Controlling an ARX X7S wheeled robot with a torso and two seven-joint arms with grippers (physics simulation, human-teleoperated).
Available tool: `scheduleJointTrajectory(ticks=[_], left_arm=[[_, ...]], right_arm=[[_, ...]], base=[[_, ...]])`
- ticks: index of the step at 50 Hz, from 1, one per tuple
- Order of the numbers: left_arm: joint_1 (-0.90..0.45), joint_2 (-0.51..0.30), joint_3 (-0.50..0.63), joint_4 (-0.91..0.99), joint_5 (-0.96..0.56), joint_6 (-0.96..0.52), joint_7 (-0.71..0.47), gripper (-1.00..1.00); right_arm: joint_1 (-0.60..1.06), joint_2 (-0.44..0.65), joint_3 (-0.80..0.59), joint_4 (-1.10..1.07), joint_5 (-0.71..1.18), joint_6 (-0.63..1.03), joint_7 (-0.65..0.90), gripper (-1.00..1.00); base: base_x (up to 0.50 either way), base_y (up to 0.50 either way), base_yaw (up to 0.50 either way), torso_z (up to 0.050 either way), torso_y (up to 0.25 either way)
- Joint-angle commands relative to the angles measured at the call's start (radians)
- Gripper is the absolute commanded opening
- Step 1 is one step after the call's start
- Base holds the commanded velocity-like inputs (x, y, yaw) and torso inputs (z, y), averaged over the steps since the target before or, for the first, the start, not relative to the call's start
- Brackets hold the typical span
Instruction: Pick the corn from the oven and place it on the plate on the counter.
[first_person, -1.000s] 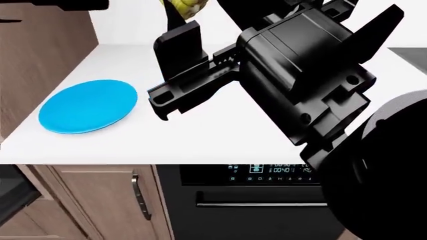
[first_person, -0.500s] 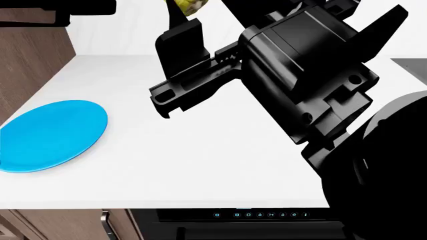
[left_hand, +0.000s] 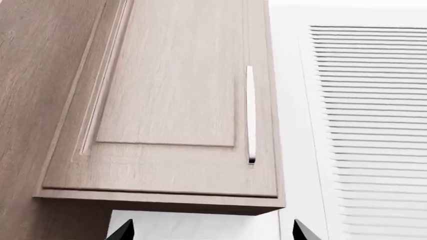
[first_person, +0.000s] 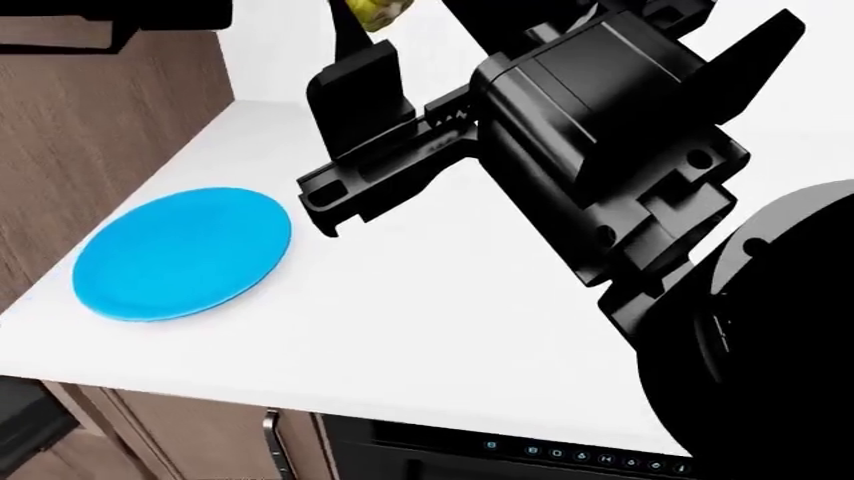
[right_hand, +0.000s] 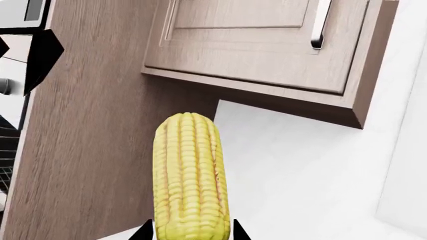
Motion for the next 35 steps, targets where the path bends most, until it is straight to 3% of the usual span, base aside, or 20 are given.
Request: scheduleJointTrajectory(ticks=[1,35], left_arm=[[-0.005,0.002,0.004,-0.001,-0.004,0.004,-0.004,1.00],[0.012,0.005,0.014,0.002,0.013,0.017,0.008,1.00]], right_arm=[[0.005,0.004,0.003,-0.003,-0.014,0.009,-0.008,-1.00],[-0.004,0.010,-0.003,-0.005,-0.021,-0.008,-0.023,-1.00]], base=[[0.09,0.01,0.50,0.000,0.000],[0.11,0.03,0.50,0.000,0.001]])
